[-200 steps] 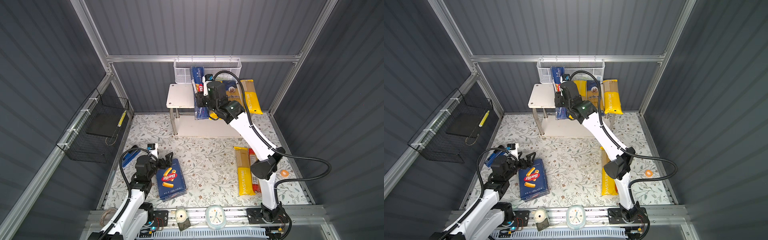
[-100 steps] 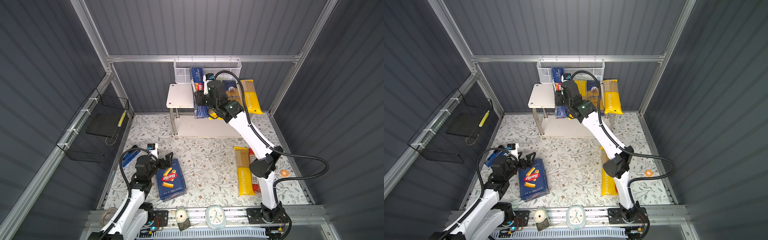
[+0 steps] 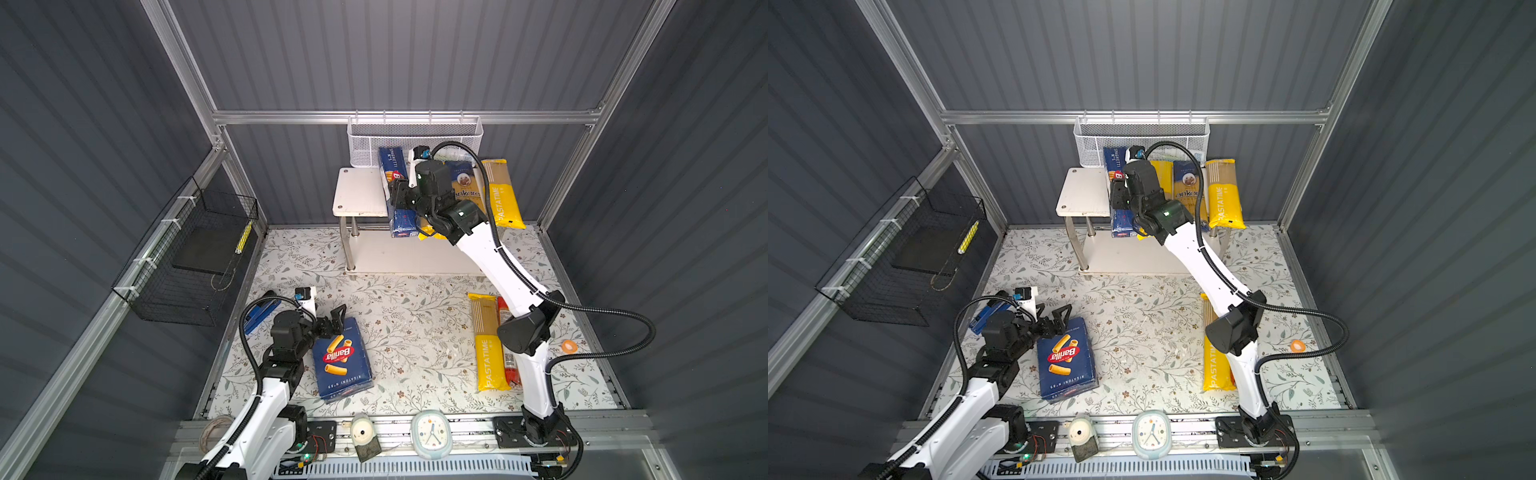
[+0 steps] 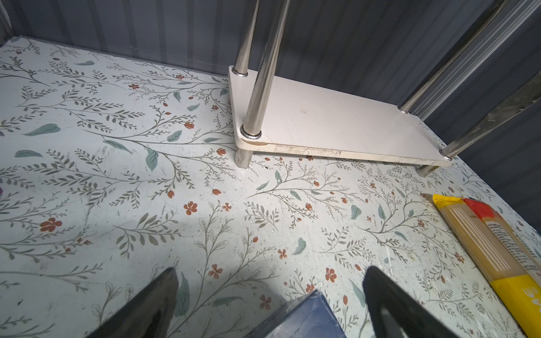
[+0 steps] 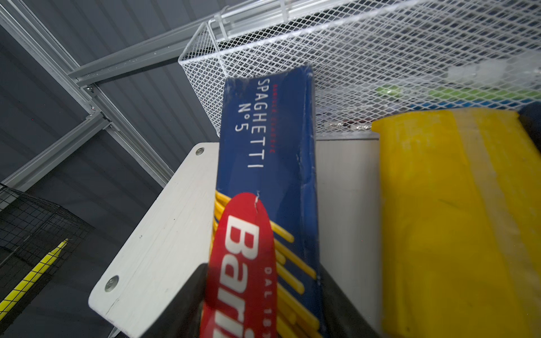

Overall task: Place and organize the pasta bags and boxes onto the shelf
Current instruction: 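Lower the blue spaghetti box onto the upper shelf beside the yellow bags, then open the right gripper and tip the box down onto the shelf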

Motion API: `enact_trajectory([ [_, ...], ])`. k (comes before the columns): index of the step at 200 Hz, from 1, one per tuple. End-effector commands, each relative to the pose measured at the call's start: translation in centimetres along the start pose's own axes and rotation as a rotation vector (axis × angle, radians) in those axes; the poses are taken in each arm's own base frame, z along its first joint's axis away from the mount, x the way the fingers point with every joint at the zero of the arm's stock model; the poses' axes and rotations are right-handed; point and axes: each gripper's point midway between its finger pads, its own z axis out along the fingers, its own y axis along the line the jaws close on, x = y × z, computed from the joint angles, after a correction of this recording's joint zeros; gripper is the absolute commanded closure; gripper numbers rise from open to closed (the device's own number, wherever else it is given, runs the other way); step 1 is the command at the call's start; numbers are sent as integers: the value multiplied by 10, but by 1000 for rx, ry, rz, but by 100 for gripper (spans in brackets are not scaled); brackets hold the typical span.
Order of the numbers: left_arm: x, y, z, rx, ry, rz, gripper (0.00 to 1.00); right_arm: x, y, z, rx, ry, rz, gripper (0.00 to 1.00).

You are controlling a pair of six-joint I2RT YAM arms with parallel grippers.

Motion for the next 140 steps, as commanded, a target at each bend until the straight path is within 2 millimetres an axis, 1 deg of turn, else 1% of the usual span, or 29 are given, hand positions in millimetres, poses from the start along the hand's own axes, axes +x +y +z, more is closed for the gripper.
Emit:
enact_trajectory([
  [1, 0, -1, 0, 0, 3, -4, 0, -34, 3, -4, -18, -125, 25, 45],
  [48, 0, -1, -1, 2, 0, -3, 1, -36, 6, -8, -20, -129, 8, 44],
  [69, 0, -2, -1, 2, 0, -2, 0, -42, 8, -13, -26, -140, 3, 43],
  [94, 0, -2, -1, 3, 0, -3, 0, -57, 18, -34, -61, -162, -20, 42],
  [104, 0, -1, -1, 2, 2, -3, 0, -63, 24, -46, -81, -167, -38, 42],
  [123, 0, -2, 0, 3, 4, -2, 0, -68, 29, -70, -103, -146, -76, 42],
  [140, 1, -2, 0, 4, 7, -3, 0, -61, 31, -91, -129, -105, -114, 42],
])
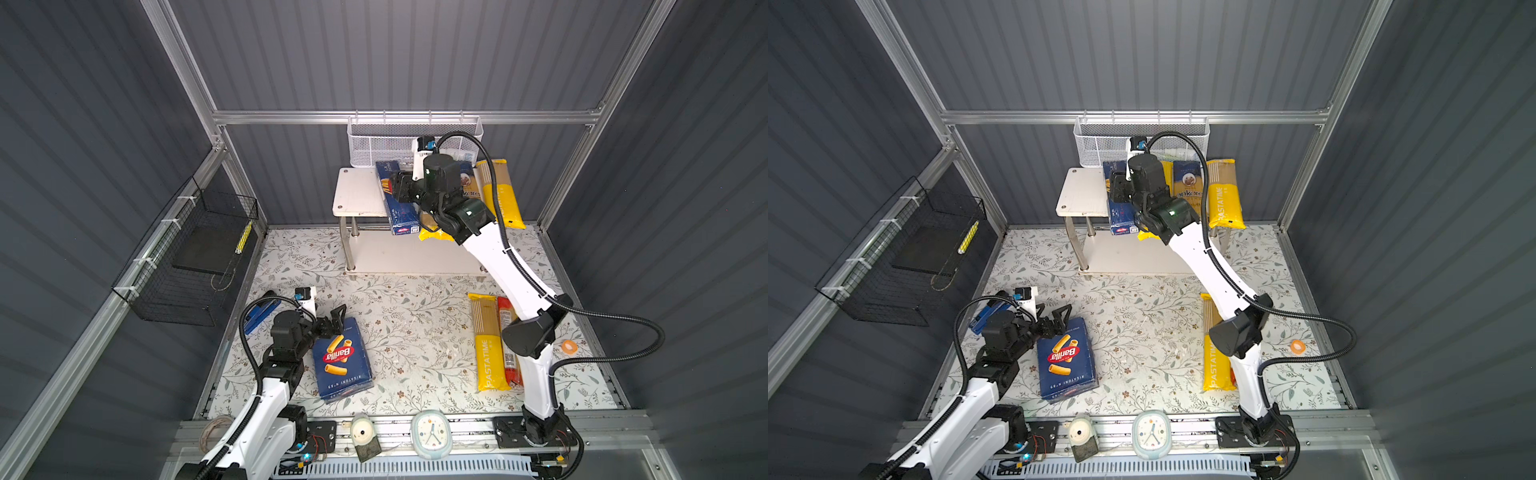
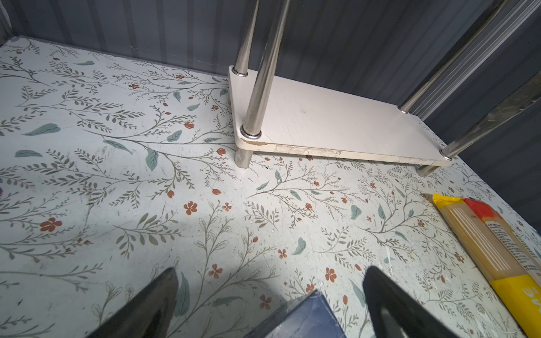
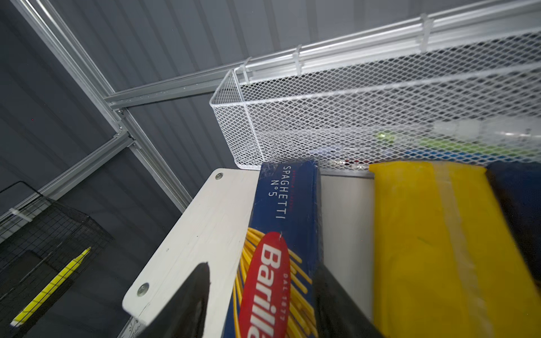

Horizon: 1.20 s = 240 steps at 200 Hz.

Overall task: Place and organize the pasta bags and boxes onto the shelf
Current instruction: 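Open the right gripper and tip the box down onto the shelf, then withdraw the right gripper from the shelf toward the yellow spaghetti bag on the table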

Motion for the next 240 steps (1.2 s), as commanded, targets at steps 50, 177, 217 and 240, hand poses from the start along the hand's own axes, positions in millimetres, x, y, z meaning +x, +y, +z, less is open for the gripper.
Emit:
enact_trajectory([
  [50, 0, -1, -3, -3, -6, -3, 0, 21, 43, -109, -166, 45, -290, 43],
  [177, 1, -1, 1, 3, 10, -4, 0, 116, 42, -106, -268, 214, -347, 39],
  [217, 0, 0, 1, -3, 7, -5, 1, 116, 38, -98, -259, 209, -350, 38],
  [240, 1, 0, 1, -7, 9, -7, 0, 116, 37, -91, -257, 220, -353, 38],
])
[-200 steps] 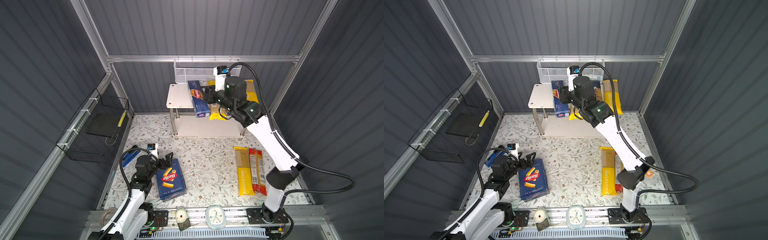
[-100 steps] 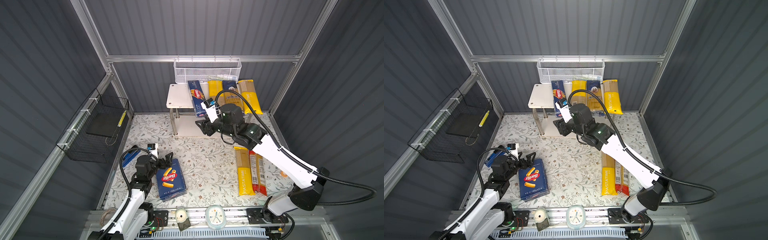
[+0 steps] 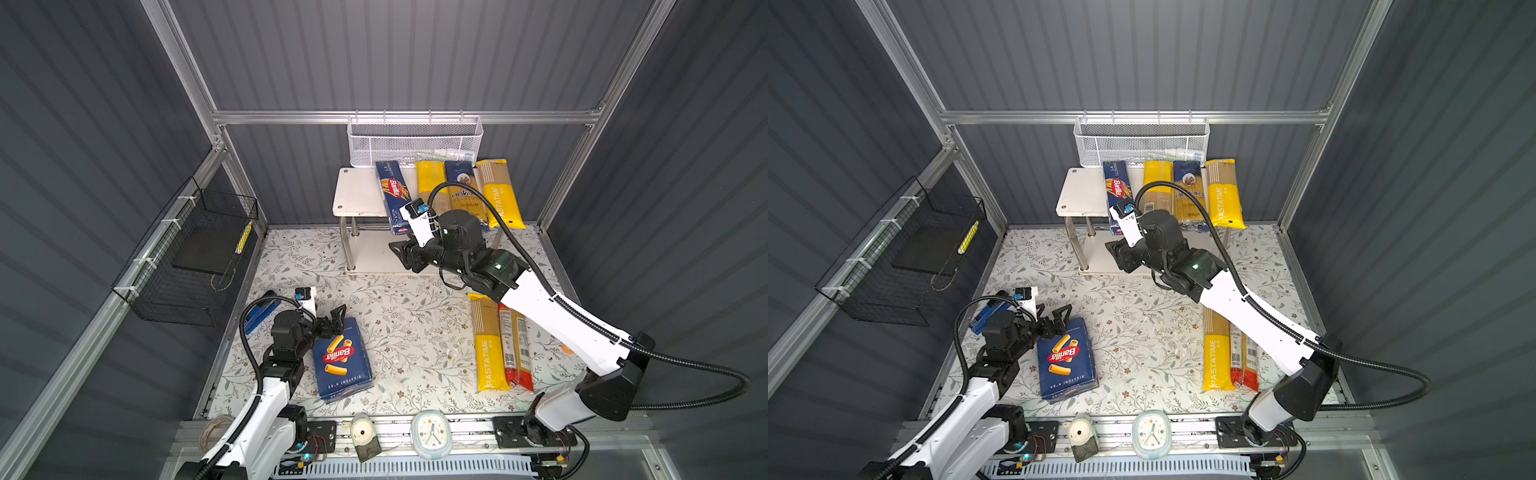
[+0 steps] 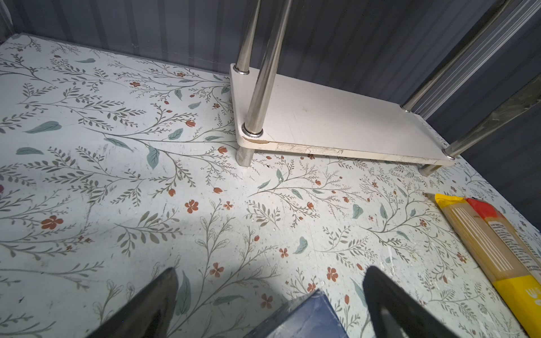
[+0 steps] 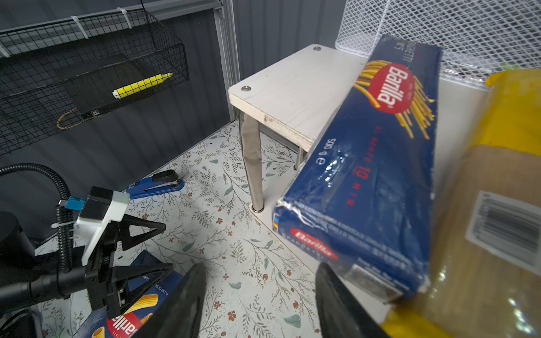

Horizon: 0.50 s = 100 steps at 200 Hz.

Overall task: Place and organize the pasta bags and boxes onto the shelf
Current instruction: 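Withdraw the right gripper from the shelf toward the yellow spaghetti bag on the table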

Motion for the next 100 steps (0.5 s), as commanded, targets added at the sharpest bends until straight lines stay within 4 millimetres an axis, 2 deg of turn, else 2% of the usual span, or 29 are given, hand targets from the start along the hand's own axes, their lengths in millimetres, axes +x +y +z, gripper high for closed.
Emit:
enact_trajectory([
  [1, 0, -1, 0, -2, 4, -6, 0, -4, -4, 10, 5, -4, -18, 38],
  [76, -1, 0, 0, -6, 4, -7, 1, -13, -6, 34, -14, 0, -31, 37],
  [100, -1, 0, -1, -10, 1, -8, 0, -17, -4, 36, -24, -1, -32, 37],
])
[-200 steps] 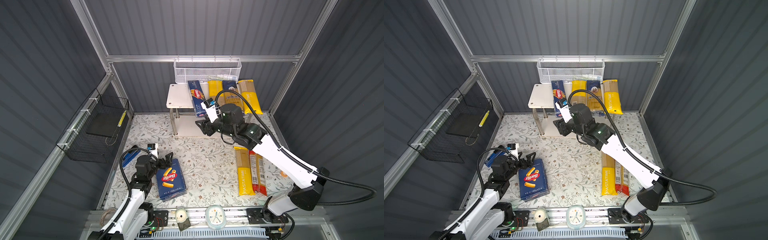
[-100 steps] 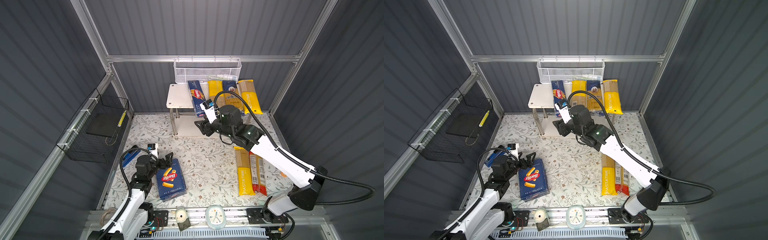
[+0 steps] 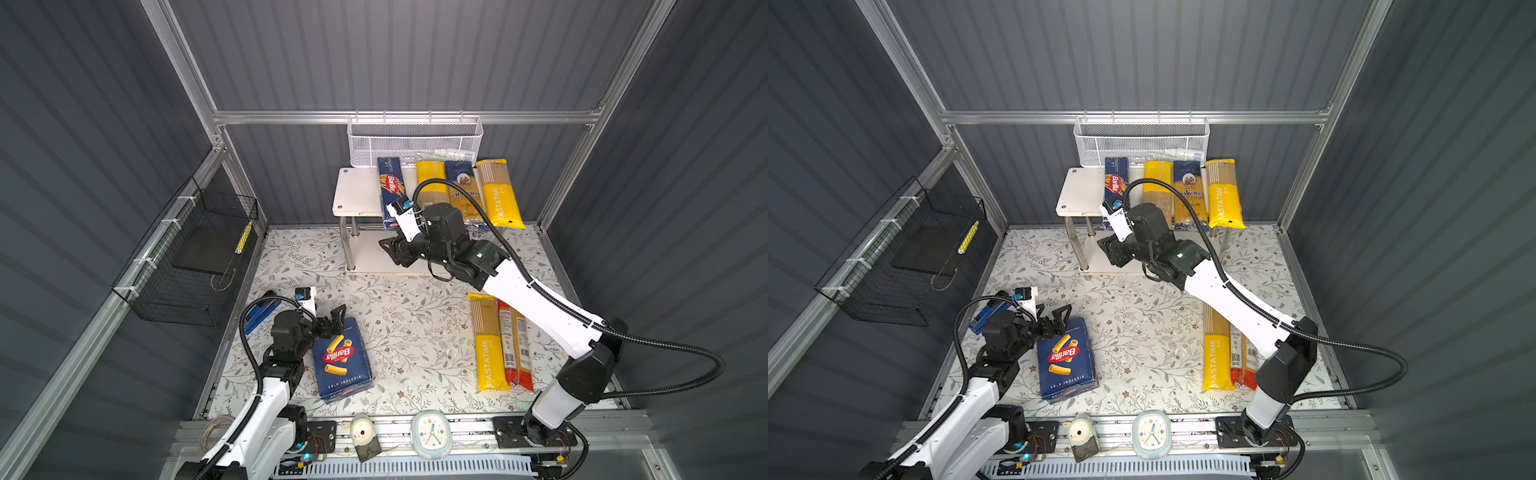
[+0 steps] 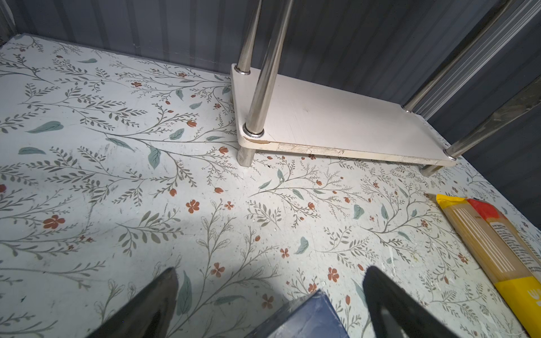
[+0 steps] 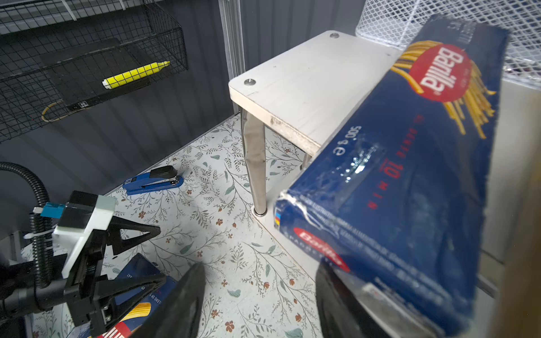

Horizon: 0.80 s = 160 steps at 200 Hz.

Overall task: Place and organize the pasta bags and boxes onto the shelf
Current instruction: 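Withdraw the right gripper from the shelf toward the yellow spaghetti bag on the table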

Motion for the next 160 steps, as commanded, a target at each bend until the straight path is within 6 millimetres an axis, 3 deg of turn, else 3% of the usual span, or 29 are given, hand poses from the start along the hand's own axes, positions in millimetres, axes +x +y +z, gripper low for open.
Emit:
enact_trajectory([
  [1, -1, 0, -1, -5, 2, -8, 1, -17, -8, -1, 18, -40, -15, 37],
  [27, -1, 0, -1, -5, 0, -8, 0, -18, -8, -6, 18, -39, -13, 36],
  [40, -1, -1, -1, -4, 1, -7, 1, -10, -8, -11, 22, -5, -8, 35],
  [78, -1, 0, -1, -5, 2, -8, 0, 2, -7, -41, 32, -7, 23, 34],
  [137, 0, -3, 5, 15, 28, -4, 0, 53, -12, -108, 86, 28, 75, 33],
  [160, 2, -2, 10, 14, 49, -10, 0, 85, -11, -131, 89, 71, 87, 30],
])
